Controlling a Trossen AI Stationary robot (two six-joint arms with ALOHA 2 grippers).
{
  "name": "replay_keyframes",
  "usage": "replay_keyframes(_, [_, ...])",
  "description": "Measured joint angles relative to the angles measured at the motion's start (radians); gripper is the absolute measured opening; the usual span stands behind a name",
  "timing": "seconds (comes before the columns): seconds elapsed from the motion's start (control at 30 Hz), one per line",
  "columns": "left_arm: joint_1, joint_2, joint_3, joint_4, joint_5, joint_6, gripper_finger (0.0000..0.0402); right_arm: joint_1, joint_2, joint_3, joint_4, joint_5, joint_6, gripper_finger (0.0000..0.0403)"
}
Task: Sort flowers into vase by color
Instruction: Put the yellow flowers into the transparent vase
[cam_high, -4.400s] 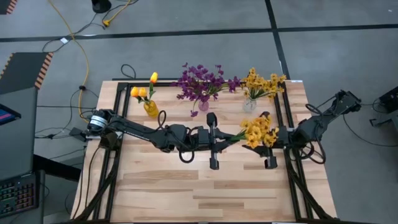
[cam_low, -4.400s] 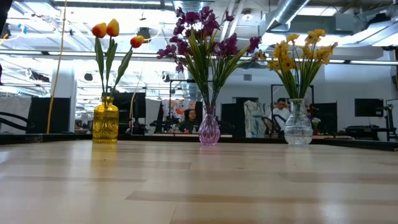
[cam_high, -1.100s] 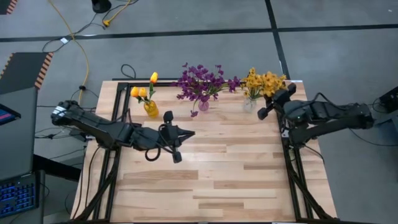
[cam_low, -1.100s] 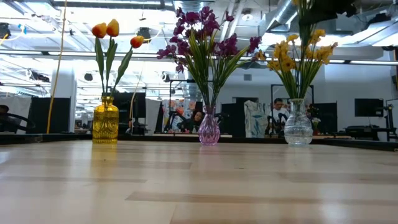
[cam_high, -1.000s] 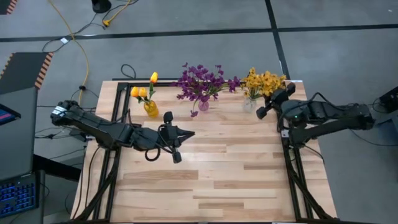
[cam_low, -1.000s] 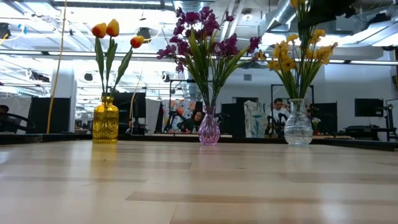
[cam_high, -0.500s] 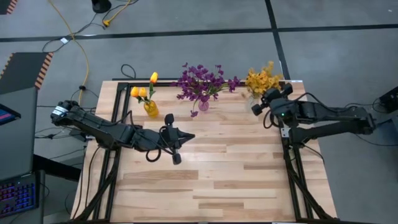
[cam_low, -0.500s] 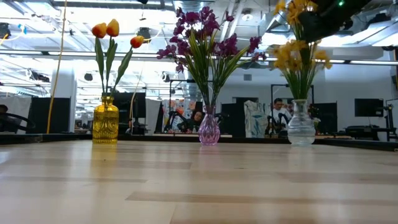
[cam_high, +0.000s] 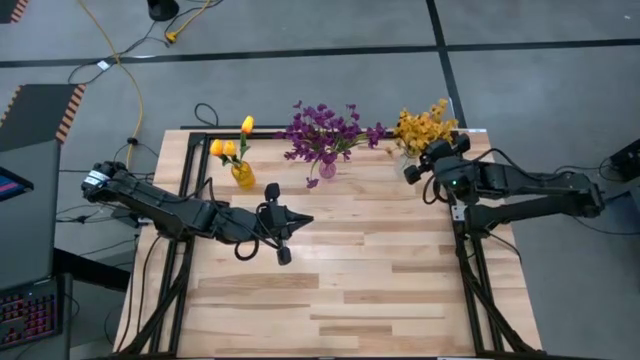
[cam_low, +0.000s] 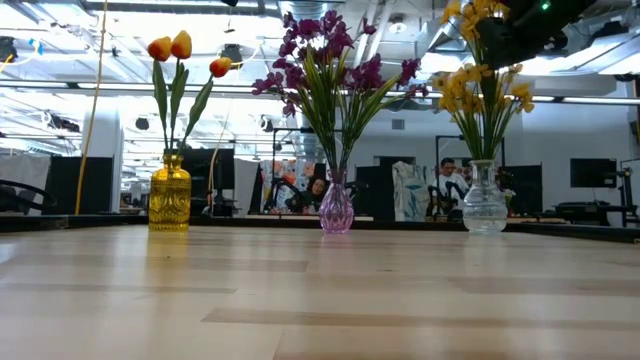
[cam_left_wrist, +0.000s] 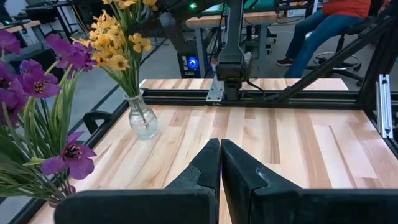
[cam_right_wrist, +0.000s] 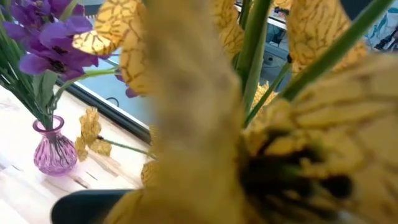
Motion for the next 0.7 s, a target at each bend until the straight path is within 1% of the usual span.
replay_keyframes(0.23, [0.000,0.000,0.000,0.000,0.007,-0.017,0.0000,-0.050,0.036,0.000,-0.081,-0.007,0.095,0.0043])
replay_keyframes(0.33, [0.000,0.000,0.000,0.000,0.017,-0.017,0.0000,-0.072,0.064,0.000,-0.101,-0.037,0.133,0.0043])
replay_keyframes(0.47, [0.000,0.000,0.000,0.000,0.020,-0.017,0.0000,-0.095,0.100,0.000,-0.102,-0.056,0.138,0.0044])
replay_keyframes(0.7, [0.000,0.000,0.000,0.000,0.021,-0.017,0.0000,-0.122,0.165,0.000,-0.100,-0.058,0.138,0.0044])
